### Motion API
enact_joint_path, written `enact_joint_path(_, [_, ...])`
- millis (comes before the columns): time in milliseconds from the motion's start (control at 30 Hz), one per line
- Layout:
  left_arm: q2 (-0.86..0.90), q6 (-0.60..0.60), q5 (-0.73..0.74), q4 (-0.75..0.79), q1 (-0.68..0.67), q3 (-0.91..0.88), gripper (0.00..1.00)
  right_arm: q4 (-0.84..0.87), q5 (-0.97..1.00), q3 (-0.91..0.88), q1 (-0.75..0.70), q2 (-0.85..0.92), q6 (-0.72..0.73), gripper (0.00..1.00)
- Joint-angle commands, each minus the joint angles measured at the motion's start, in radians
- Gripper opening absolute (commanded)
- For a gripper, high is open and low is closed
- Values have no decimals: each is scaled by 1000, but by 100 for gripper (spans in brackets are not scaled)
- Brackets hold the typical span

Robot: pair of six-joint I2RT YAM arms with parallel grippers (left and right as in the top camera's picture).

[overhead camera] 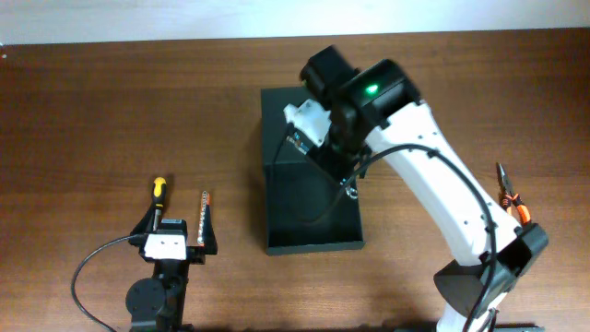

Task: Pack container
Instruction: 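Lift the chrome wrench with the right gripper over the green box, then lower the wrench into the box and open the right gripper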

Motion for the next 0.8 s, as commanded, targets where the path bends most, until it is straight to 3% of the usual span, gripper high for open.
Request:
enact_joint_path(0, [-8, 20, 4, 2, 6, -7, 99, 46, 84, -89, 22, 7, -6, 4])
enact_joint_path(400, [-8, 20, 4, 2, 6, -7, 99, 323, 114, -377, 22, 9, -2, 4])
enact_joint_path(767, [-8, 20, 4, 2, 6, -7, 99, 457, 106, -534, 22, 9, -2, 4])
